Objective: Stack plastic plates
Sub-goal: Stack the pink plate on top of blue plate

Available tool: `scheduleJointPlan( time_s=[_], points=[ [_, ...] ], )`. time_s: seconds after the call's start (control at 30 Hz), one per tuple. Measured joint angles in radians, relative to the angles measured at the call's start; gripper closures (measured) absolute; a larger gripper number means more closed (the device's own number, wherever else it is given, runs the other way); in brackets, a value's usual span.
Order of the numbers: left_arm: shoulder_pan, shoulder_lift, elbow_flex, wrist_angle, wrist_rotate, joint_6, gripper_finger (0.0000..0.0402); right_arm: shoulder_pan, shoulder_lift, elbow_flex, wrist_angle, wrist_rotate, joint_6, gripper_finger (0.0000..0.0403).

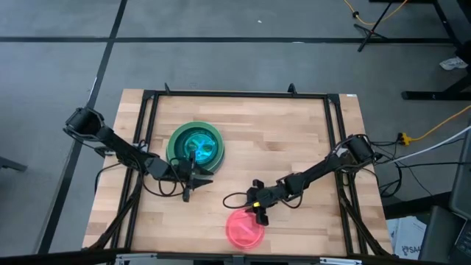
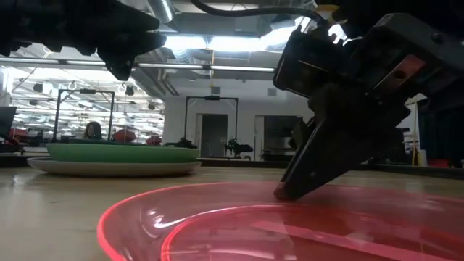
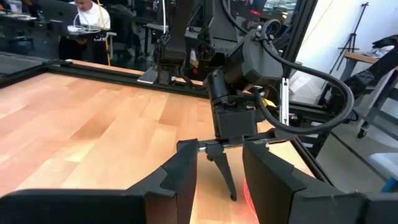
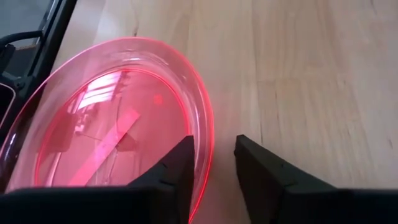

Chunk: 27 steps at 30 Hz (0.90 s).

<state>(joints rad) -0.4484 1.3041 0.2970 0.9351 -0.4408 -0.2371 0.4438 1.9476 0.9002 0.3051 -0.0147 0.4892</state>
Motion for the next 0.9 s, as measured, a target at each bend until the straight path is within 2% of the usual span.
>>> scheduleJointPlan(
  time_s=[0.4,0.57,0.9],
  points=[
    [0.0,0.0,0.0,-0.003,0.0,0.0,0.0278,0.0,0.007,0.001,0.0,0.012,-0.047,0.0397],
    [0.0,0.0,0.0,-0.003,0.0,0.0,0.0278,-0.013,-0.034,-0.002,-0.032,-0.018,-0.097,0.0392],
    [0.001,-0.001,0.0,0.04,-0.003,0.047,0.0278,-0.105,-0.154,-0.003,-0.118,-0.001,-0.172,0.0401]
  ],
)
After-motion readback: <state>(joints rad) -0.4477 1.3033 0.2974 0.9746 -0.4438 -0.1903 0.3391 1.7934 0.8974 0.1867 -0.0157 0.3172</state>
